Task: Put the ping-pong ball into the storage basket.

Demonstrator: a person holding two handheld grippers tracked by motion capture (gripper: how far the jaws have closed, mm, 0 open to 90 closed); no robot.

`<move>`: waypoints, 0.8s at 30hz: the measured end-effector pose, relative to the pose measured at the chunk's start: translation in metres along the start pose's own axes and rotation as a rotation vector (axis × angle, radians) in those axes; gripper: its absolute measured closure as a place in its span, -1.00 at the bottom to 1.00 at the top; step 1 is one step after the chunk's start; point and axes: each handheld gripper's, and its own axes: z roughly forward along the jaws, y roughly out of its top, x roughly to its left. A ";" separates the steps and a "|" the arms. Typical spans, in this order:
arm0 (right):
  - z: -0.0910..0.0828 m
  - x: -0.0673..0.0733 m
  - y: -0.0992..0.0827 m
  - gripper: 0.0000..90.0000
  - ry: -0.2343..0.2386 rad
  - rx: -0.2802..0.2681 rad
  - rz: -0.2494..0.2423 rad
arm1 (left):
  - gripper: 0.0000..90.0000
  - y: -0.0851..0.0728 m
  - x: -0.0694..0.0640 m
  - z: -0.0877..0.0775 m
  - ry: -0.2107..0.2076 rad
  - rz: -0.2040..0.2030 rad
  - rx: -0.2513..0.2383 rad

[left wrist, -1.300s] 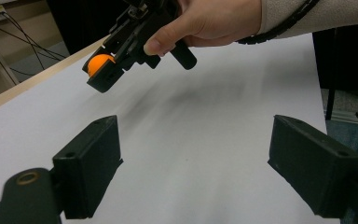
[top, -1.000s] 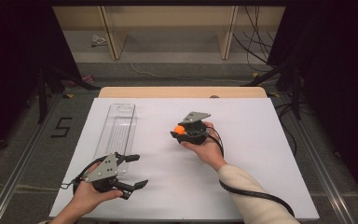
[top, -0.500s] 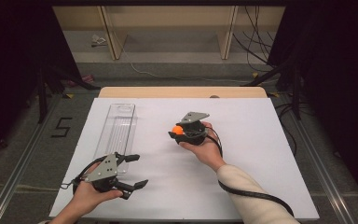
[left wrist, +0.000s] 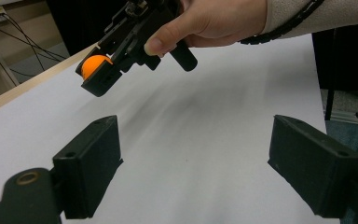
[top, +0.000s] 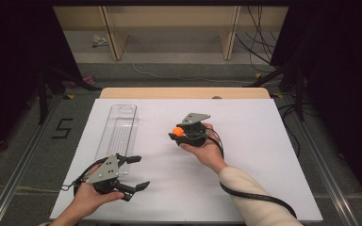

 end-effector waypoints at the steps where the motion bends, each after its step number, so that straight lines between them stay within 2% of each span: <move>1: 0.000 0.000 0.000 0.14 0.001 -0.002 0.000 | -0.64 0.000 0.000 0.000 0.000 -0.001 -0.001; 24: -0.001 0.012 0.011 0.14 0.031 -0.022 -0.018 | -0.64 0.001 -0.001 0.001 -0.004 0.012 0.002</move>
